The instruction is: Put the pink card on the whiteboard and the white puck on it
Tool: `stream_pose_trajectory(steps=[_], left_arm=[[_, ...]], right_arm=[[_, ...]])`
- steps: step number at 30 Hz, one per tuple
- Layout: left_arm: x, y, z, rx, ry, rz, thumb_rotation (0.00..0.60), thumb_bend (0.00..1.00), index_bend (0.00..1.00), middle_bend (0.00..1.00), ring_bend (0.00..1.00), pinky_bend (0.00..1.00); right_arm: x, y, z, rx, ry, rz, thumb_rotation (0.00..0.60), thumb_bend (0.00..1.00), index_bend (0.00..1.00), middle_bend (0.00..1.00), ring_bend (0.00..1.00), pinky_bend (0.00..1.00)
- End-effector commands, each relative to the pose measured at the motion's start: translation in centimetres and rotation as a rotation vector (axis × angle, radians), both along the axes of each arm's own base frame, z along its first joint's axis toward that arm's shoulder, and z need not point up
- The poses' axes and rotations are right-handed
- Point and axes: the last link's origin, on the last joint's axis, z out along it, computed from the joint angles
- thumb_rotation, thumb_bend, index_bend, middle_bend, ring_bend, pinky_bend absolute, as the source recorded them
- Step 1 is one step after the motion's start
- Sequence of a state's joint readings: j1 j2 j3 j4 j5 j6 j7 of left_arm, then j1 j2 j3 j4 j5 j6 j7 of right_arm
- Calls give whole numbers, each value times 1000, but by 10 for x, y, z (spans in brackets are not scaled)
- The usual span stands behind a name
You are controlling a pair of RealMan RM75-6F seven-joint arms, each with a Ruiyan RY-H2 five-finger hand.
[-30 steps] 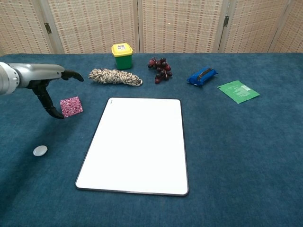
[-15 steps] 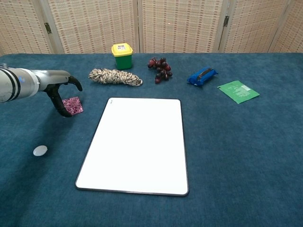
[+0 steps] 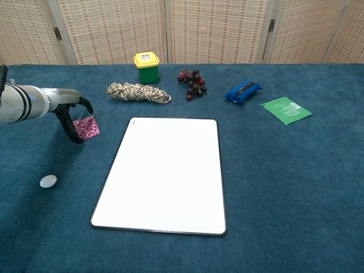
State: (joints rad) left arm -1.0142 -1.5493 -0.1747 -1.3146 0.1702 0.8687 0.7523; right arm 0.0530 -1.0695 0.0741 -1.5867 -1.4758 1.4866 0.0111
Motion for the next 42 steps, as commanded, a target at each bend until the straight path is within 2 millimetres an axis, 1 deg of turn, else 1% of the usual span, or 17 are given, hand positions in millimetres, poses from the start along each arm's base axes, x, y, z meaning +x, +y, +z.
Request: stream_pose_trajectory(steps=[1, 7, 22, 35, 42], left_arm=[[0, 2, 0, 7, -1, 13, 600, 245, 172, 0, 24, 0], [-1, 5, 0, 9, 0, 32, 600, 245, 172, 0, 24, 0], [-1, 7, -7, 9, 4, 44, 600, 245, 178, 0, 25, 0], [-7, 10, -7, 15, 8, 75, 600, 246, 195, 0, 27, 0], [-6, 9, -9, 25, 0, 61, 600, 255, 261, 0, 41, 0]], right_arm=[[0, 1, 0, 0, -2, -1, 600, 339, 0, 35, 85, 0], [-2, 2, 1, -5, -2, -3, 600, 339, 0, 35, 85, 0], [-2, 2, -1, -3, -11, -4, 600, 339, 0, 35, 85, 0], [-1, 4, -2, -2, -13, -9, 600, 339, 0, 38, 85, 0], [-1, 4, -2, -1, -13, -10, 600, 339, 0, 38, 85, 0]])
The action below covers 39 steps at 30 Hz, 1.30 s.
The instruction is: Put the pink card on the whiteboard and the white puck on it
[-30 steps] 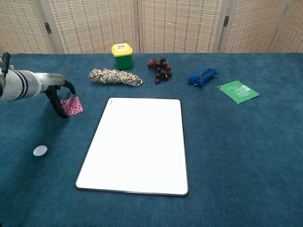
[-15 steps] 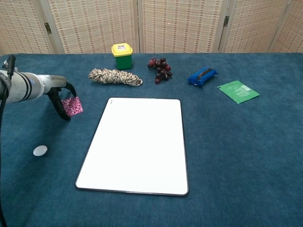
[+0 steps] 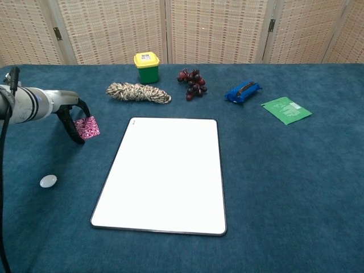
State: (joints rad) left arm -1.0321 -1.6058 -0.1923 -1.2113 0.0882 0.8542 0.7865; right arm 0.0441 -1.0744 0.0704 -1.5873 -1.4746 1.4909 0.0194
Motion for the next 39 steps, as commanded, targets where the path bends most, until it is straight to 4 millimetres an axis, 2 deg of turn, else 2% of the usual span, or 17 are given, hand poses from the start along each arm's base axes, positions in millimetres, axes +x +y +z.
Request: stream_pose_trajectory(steps=[1, 12, 22, 31, 39], left_arm=[[0, -1, -1, 3, -5, -4, 600, 255, 269, 0, 41, 0], [3, -3, -1, 13, -8, -42, 600, 286, 319, 25, 57, 0], [15, -7, 10, 10, -19, -118, 600, 286, 304, 25, 58, 0], [59, -26, 15, -59, -91, -289, 600, 286, 288, 25, 54, 0], [99, -52, 0, -155, -89, -454, 600, 285, 283, 25, 46, 0]], right_arm=[[0, 0, 0, 1, 0, 0, 600, 339, 0, 38, 85, 0], [-1, 2, 0, 0, -3, -6, 600, 339, 0, 38, 85, 0], [0, 2, 1, -2, -1, -6, 600, 339, 0, 38, 85, 0], [1, 2, 0, 0, 0, -6, 600, 338, 0, 38, 85, 0], [-1, 5, 1, -6, -3, -20, 600, 339, 0, 38, 84, 0]])
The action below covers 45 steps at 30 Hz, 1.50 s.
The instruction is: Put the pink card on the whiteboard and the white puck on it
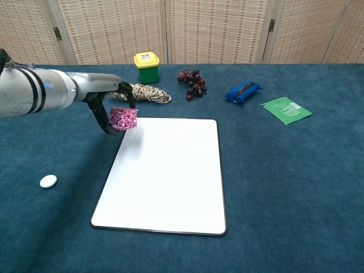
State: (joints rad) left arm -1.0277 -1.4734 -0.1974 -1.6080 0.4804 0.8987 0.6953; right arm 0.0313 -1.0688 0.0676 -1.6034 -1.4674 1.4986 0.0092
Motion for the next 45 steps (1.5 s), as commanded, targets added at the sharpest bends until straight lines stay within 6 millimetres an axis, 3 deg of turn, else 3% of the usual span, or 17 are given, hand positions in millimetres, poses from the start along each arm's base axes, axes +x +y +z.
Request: stream_pose_trajectory(steps=[1, 8, 14, 19, 21, 25, 31, 45], left_arm=[[14, -10, -7, -25, 18, -69, 600, 285, 282, 25, 45, 0], [34, -29, -25, -77, 51, -160, 600, 285, 267, 25, 39, 0], [37, -32, -35, -90, 109, -185, 600, 284, 240, 25, 19, 0], [35, -32, -32, -98, 113, -177, 600, 280, 57, 0, 0, 0], [34, -33, -27, -93, 106, -175, 600, 280, 34, 0, 0, 0], [31, -34, -17, -77, 62, -178, 600, 280, 102, 0, 0, 0], [10, -40, 7, -52, 26, -193, 600, 284, 257, 9, 9, 0], [-50, -69, 33, -28, 92, -265, 600, 290, 370, 67, 49, 0]], right_arm=[[-1, 1, 0, 0, -4, -5, 600, 339, 0, 38, 84, 0], [-4, 2, 1, -1, -9, -13, 600, 339, 0, 38, 85, 0], [-6, 2, 2, -1, -12, -15, 600, 339, 0, 38, 85, 0], [-7, 1, 2, -4, -14, -16, 600, 338, 0, 38, 84, 0], [-7, 0, 2, -1, -15, -15, 600, 339, 0, 38, 84, 0], [-5, -1, 1, 2, -16, -7, 600, 339, 0, 38, 84, 0], [-3, -3, 1, 4, -14, 3, 600, 339, 0, 38, 84, 0], [4, -8, -4, 20, -17, 29, 600, 339, 0, 38, 84, 0]])
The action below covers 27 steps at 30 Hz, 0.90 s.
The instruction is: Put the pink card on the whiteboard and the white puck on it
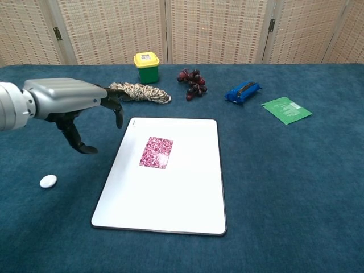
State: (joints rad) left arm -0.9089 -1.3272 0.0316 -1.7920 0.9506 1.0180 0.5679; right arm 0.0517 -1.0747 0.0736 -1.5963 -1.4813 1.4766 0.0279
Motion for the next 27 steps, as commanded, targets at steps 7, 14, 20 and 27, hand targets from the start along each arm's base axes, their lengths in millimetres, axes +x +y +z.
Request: stream_pose_trajectory(steps=[7, 14, 20, 27], left_arm=[[-42, -25, 9, 44, 17, -104, 600, 293, 385, 93, 63, 0], [-74, -33, 10, 65, 51, -152, 600, 293, 393, 112, 65, 0], [-100, -43, 9, 58, 87, -128, 600, 294, 419, 122, 69, 0], [-113, -48, 6, 54, 83, -89, 600, 297, 427, 122, 70, 0]], right_arm=[[4, -1, -2, 7, 0, 8, 600, 339, 0, 38, 84, 0], [7, -1, -3, 11, 0, 19, 600, 339, 0, 38, 85, 0], [7, 1, -4, 12, -5, 20, 600, 339, 0, 38, 86, 0], [10, 2, -5, 12, -6, 32, 600, 339, 0, 38, 87, 0]])
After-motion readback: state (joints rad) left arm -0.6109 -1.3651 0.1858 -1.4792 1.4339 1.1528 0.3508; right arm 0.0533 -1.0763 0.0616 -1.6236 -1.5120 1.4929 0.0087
